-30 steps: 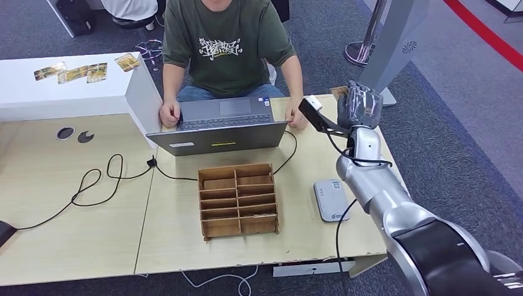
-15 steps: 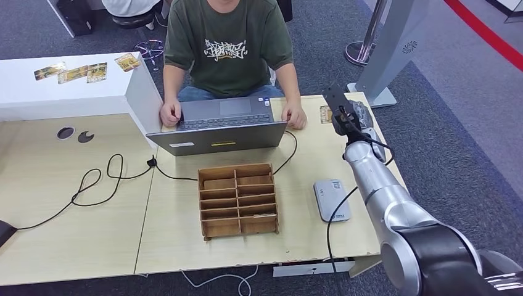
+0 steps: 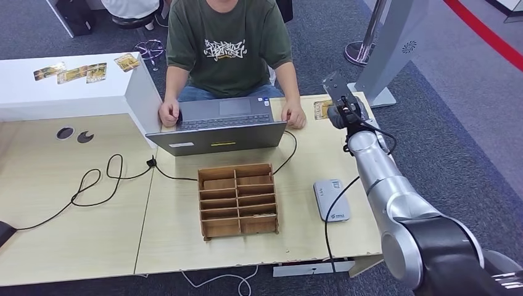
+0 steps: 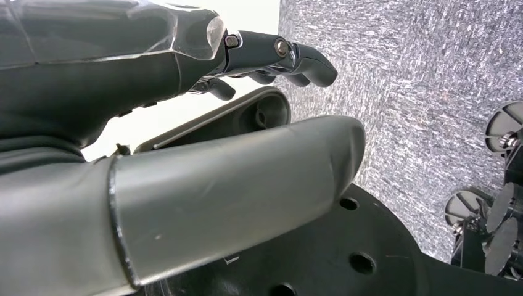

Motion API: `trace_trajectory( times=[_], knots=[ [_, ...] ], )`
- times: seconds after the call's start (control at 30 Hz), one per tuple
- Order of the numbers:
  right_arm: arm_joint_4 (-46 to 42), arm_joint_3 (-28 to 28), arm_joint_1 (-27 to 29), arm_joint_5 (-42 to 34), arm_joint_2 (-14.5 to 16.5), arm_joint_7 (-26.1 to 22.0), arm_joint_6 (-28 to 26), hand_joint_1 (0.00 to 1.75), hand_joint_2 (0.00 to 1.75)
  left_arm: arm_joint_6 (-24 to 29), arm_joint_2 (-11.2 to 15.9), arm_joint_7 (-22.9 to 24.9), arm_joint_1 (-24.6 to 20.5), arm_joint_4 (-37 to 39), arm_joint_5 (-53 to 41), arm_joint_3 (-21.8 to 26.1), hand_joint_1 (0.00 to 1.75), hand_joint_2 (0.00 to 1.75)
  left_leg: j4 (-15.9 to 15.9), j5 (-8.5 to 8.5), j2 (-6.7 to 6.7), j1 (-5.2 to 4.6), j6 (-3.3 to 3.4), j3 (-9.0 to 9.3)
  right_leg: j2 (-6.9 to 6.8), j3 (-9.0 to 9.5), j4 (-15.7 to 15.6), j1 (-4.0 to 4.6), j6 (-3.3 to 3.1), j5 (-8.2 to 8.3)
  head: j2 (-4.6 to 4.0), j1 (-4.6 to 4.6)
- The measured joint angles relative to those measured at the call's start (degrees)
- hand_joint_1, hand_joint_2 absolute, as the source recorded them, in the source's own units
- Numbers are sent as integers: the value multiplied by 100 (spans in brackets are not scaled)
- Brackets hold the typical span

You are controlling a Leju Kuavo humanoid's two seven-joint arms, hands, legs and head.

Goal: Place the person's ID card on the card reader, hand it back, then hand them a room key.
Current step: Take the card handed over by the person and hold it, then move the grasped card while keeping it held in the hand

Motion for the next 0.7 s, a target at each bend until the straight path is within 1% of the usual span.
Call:
trace_trajectory(
  times=[0.13,0.23,0.43,0.53,0.7],
  knots=[
    [-47,0,134,-314,-85,-195,-75,175,175,13,13,-30,3,0,61,0,0,0,0,0,0,-1,0,-1,0,0,-1,0,0,0,0,0],
    [-204,2,356,-592,-133,-293,-151,175,175,18,15,-42,5,0,114,0,0,0,0,-1,0,-1,1,0,0,0,-2,0,0,0,0,0],
    [-972,251,1234,-1260,-236,-394,-413,175,175,28,14,-101,15,0,202,0,0,0,0,-2,-1,0,1,-1,-1,0,-2,0,0,-1,-1,0],
    [-1345,410,1596,-1368,-297,-376,-537,175,175,32,14,-110,22,0,212,0,0,0,-1,-2,1,0,1,-2,1,-1,-2,0,0,-1,0,0],
    [-1897,624,2018,-1516,-437,-288,-712,175,175,35,11,-131,31,0,213,12,0,0,-1,-2,1,0,1,-2,0,-1,-2,0,0,-1,-1,0]
  ],
)
